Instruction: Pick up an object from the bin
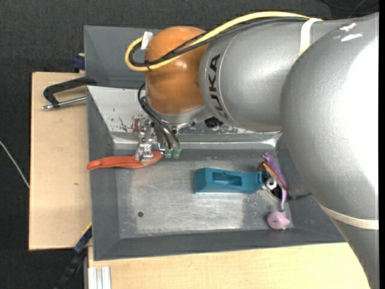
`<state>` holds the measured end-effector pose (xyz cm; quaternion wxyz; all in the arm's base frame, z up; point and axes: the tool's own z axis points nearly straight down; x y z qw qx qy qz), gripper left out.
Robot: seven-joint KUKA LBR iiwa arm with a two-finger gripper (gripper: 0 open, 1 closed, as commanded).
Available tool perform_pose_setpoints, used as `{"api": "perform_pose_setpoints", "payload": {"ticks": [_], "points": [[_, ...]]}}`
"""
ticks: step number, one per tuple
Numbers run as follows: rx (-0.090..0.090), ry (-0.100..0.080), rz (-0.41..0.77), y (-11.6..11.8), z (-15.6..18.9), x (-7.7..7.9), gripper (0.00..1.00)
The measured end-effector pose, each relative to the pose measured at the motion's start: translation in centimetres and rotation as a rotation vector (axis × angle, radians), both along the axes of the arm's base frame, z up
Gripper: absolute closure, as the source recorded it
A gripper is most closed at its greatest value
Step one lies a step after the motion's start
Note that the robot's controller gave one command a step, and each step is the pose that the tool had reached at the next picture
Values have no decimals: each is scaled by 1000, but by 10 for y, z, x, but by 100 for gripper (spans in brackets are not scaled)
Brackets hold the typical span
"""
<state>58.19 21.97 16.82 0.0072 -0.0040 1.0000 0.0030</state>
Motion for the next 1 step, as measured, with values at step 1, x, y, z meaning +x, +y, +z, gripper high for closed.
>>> {"api": "perform_pose_setpoints", "payload": {"ticks": [1], "points": [[-7,18,27,-7,23,-11,100]]}}
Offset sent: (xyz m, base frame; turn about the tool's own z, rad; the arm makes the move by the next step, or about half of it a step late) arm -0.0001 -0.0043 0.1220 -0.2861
